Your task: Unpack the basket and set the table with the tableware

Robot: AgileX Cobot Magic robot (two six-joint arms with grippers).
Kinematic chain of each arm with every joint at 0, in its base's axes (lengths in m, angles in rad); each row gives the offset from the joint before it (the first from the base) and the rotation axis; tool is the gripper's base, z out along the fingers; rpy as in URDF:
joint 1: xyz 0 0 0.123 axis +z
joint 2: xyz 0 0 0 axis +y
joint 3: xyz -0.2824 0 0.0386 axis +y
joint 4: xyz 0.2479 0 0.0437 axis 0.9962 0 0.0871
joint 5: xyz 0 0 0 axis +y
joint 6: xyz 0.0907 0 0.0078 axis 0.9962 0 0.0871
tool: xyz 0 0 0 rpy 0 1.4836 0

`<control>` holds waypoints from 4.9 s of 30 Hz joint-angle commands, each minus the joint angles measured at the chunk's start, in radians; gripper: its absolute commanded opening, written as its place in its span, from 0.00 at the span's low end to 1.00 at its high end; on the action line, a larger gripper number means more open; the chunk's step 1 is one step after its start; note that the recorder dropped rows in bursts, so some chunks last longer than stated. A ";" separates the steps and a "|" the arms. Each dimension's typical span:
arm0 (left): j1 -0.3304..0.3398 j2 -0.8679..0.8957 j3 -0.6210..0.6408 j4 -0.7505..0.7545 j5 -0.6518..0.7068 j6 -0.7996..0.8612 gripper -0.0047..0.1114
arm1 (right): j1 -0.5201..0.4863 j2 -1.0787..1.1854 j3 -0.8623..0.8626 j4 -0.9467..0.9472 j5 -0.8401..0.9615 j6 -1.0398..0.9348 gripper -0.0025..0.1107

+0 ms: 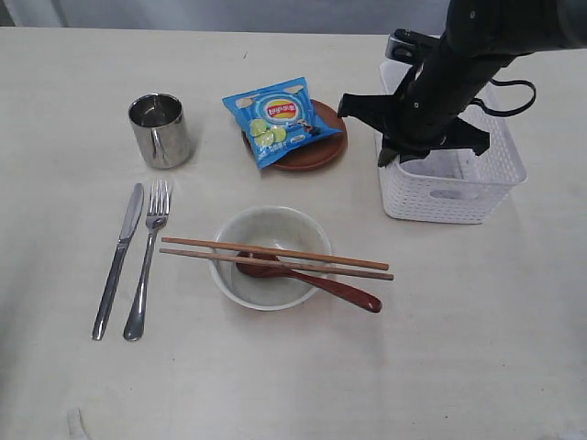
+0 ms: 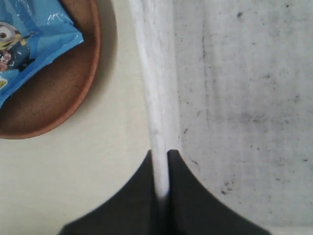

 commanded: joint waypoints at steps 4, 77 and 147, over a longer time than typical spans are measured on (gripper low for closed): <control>-0.005 -0.002 0.002 -0.004 -0.001 -0.002 0.04 | 0.012 0.011 0.012 0.035 -0.006 -0.048 0.02; -0.005 -0.002 0.002 0.003 -0.001 -0.002 0.04 | -0.382 -1.838 1.050 0.069 -0.404 -0.535 0.03; -0.005 -0.002 0.002 0.003 -0.001 -0.002 0.04 | -0.362 -1.927 1.220 -0.213 -0.328 -0.336 0.03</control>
